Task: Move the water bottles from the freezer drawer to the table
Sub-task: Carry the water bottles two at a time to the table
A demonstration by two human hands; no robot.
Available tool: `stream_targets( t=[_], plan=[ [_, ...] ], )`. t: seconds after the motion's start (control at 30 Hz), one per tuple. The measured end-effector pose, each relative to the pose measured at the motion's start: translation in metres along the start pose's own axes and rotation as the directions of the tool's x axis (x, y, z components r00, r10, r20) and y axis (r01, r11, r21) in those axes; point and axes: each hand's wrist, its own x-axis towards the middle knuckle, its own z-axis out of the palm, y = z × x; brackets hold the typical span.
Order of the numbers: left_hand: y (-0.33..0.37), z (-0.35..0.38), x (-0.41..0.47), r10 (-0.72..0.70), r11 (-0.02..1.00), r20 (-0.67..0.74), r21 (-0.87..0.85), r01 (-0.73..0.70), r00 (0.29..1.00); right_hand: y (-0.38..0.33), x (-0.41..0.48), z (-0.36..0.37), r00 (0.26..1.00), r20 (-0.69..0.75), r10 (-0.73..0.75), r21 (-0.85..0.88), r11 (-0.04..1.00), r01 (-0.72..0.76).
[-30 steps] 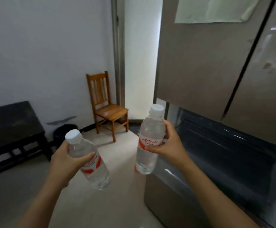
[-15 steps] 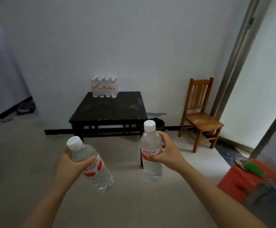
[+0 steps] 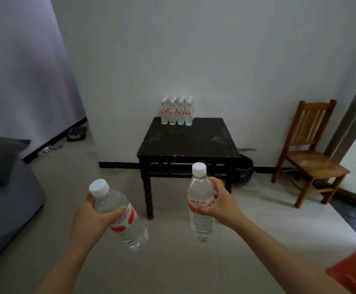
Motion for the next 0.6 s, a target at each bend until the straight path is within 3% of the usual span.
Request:
stream_targets(
  t=[0.33,0.6],
  plan=[
    [-0.038,-0.016,0.094,-0.029,1.000,-0.095,-0.004,0.029,0.995,0.001,0.108,0.051,0.994,0.099,-0.039,-0.055,0.998,0.044],
    [-0.028,-0.032,0.194,-0.036,0.997,-0.203,-0.080,0.020,0.979,-0.026,0.235,0.090,0.988,0.127,-0.085,-0.010,0.996,0.087]
  ],
)
